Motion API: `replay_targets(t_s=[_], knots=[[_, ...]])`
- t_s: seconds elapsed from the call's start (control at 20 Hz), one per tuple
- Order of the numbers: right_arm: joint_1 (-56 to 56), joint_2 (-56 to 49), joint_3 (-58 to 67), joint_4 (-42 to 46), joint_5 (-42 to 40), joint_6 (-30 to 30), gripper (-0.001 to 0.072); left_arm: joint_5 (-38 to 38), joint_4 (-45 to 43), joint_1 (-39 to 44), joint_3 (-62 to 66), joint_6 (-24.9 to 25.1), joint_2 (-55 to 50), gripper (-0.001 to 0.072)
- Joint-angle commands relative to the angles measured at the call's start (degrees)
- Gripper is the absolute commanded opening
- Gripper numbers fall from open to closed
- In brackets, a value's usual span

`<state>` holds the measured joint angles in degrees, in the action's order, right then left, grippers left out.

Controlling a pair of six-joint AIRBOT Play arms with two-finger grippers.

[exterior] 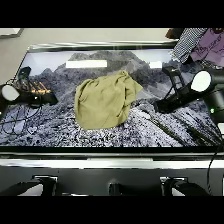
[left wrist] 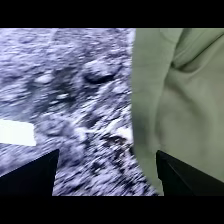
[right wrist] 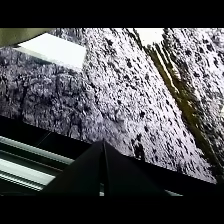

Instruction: Fold the clothes and pants, and hang the long-sleeved shirts on hangers.

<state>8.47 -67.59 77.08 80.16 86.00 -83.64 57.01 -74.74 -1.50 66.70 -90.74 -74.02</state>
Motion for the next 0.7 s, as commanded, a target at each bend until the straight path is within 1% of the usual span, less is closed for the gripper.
replay_targets(t_s=[0.0, 0.1, 0.25, 0.4, 0.45, 0.5, 0.55, 0.6, 0.65], knots=[[0.0, 0.0, 0.0, -0.1, -0.3, 0.1, 0.0025, -7.7, 20.3, -3.0, 0.7, 12.2, -11.8, 0.0720], [0.0, 0.0, 0.0, -0.2, -1.3, 0.0, 0.0025, -8.0, 25.3, -2.3, 2.1, 15.2, -17.7, 0.0720], [0.0, 0.0, 0.0, -1.1, -3.1, -0.2, 0.0026, -8.3, 27.8, -0.6, 4.7, 15.8, -24.6, 0.0720], [0.0, 0.0, 0.0, -1.2, -3.4, -0.2, 0.0026, -8.5, 27.9, 1.4, 7.1, 15.8, -28.4, 0.0720], [0.0, 0.0, 0.0, -1.6, -3.4, -1.9, 0.0027, -8.5, 27.9, 2.0, 7.4, 15.8, -28.8, 0.0650], [0.1, 0.0, 0.0, -1.6, -3.6, -6.2, 0.0028, -8.4, 27.8, 2.3, 7.4, 15.8, -28.8, 0.0245], [0.0, -0.4, 0.0, -1.6, -3.6, -8.3, 0.0034, -8.3, 27.8, 2.3, 7.5, 15.7, -28.7, 0.0021], [0.1, -1.0, -0.5, -1.6, -3.3, -8.5, 0.0113, -8.2, 27.8, 2.3, 7.6, 15.8, -28.6, 0.0021], [0.1, -1.9, -2.1, -1.7, -3.7, -8.8, 0.0374, -8.1, 27.8, 2.2, 7.6, 15.8, -28.4, 0.0020]])
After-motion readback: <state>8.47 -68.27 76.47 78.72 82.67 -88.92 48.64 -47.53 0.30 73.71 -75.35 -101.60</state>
